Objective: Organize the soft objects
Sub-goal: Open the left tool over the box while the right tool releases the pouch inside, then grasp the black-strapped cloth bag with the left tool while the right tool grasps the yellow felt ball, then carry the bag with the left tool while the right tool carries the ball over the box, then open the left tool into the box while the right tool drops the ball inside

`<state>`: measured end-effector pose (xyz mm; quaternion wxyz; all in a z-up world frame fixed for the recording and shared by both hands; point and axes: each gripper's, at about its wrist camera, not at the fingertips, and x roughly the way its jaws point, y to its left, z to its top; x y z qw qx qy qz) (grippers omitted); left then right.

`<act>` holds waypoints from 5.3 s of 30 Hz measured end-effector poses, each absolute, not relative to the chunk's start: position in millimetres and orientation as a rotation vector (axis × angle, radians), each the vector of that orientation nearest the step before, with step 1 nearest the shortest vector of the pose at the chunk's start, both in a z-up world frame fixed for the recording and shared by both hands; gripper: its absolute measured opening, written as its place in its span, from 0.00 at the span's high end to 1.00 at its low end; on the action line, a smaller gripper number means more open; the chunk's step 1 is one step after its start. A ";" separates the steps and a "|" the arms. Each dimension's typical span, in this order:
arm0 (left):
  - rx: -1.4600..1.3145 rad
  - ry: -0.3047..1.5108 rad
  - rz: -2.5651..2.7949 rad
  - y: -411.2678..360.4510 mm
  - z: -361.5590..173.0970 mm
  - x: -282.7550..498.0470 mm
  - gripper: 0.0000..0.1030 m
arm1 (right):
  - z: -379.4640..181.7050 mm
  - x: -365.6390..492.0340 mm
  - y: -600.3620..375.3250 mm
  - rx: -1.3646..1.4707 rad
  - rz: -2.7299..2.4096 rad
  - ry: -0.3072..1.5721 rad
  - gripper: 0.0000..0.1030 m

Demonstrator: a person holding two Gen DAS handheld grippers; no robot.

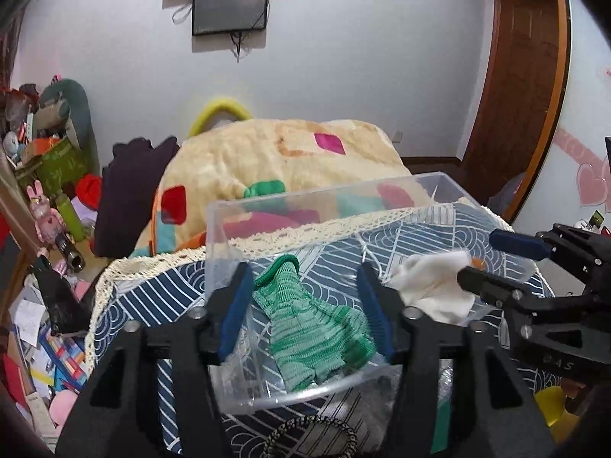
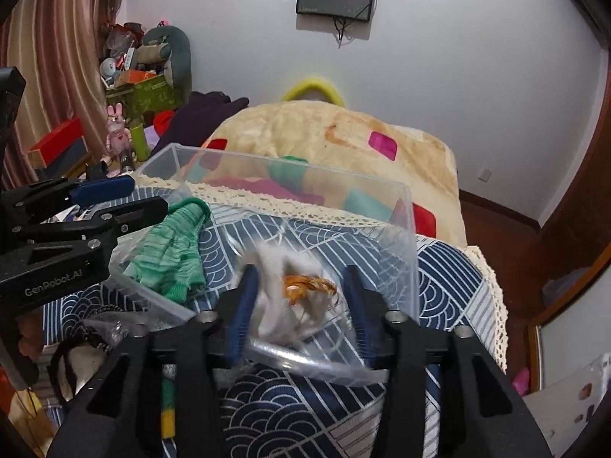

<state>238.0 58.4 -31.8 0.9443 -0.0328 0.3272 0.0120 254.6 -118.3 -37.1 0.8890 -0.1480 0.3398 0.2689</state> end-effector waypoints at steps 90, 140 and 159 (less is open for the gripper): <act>-0.165 0.480 -0.087 10.2 -36.0 41.4 0.93 | -51.8 120.5 -196.9 -0.121 0.580 0.613 0.59; -0.157 0.471 -0.093 56.3 -4.5 214.2 0.93 | -44.2 254.5 -89.3 -0.156 0.685 0.639 0.59; -0.221 0.628 -0.082 61.4 -32.2 230.9 0.56 | -52.2 260.2 -86.8 -0.214 0.655 0.688 0.52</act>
